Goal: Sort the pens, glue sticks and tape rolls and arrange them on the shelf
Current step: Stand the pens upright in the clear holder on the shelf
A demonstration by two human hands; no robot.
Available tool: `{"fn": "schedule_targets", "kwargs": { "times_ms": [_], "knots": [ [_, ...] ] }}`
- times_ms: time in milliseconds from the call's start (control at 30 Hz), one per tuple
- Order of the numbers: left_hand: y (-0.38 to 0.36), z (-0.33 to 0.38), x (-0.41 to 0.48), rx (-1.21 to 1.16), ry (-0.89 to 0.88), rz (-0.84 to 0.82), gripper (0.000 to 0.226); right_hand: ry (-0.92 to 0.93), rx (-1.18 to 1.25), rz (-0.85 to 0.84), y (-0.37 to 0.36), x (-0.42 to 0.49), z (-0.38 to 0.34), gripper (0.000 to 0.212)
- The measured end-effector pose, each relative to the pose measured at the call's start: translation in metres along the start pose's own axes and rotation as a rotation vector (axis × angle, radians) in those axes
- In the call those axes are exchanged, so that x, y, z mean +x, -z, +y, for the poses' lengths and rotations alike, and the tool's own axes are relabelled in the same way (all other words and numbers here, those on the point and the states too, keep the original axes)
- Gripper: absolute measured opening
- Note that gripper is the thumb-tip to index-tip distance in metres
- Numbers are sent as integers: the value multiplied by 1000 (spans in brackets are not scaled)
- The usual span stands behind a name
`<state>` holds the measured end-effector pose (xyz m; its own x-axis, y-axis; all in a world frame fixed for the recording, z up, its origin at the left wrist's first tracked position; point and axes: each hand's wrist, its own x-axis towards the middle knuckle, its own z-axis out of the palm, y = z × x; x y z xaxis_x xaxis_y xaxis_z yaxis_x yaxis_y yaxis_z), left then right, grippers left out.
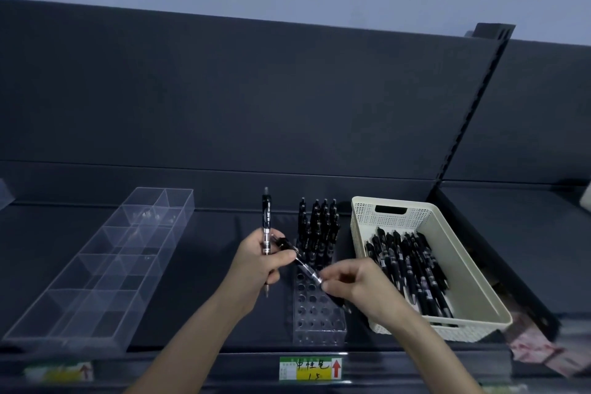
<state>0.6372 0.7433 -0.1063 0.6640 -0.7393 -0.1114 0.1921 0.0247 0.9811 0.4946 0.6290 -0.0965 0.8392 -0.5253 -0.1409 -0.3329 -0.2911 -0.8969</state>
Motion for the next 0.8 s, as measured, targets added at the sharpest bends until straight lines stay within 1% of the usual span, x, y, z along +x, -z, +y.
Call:
{"fn": "schedule_targets", "kwargs": {
  "times_ms": [100,167,200,233,333,433,533,667,733,800],
  "knots": [
    [-9,0,-2,11,-18,-34,21,77,-127,-39,-9,5,-3,23],
    [-12,0,-4,18,-33,-28,13,103,-159,-1,-12,7,-3,27],
    [-11,-1,-4,34,-31,-4,6,97,-133,51,-11,9,-2,26],
    [-9,-3,-4,51,-13,29,5,84,-95,118,-8,10,-1,25],
    [-1,-14,-6,105,83,75,23,45,-49,322,2,18,4,17],
    [2,-24,-12,196,113,54,24,32,-87,443,5,31,8,16],
    [4,-31,-14,219,101,43,22,45,-156,441,-3,42,11,7],
    [11,-36,-16,272,71,62,19,44,-404,409,-18,51,20,19],
    [14,-36,-17,229,44,99,18,24,-488,403,-25,54,26,17],
    [18,-36,-18,166,36,136,19,-1,-519,413,-30,54,30,16]
  ]
}}
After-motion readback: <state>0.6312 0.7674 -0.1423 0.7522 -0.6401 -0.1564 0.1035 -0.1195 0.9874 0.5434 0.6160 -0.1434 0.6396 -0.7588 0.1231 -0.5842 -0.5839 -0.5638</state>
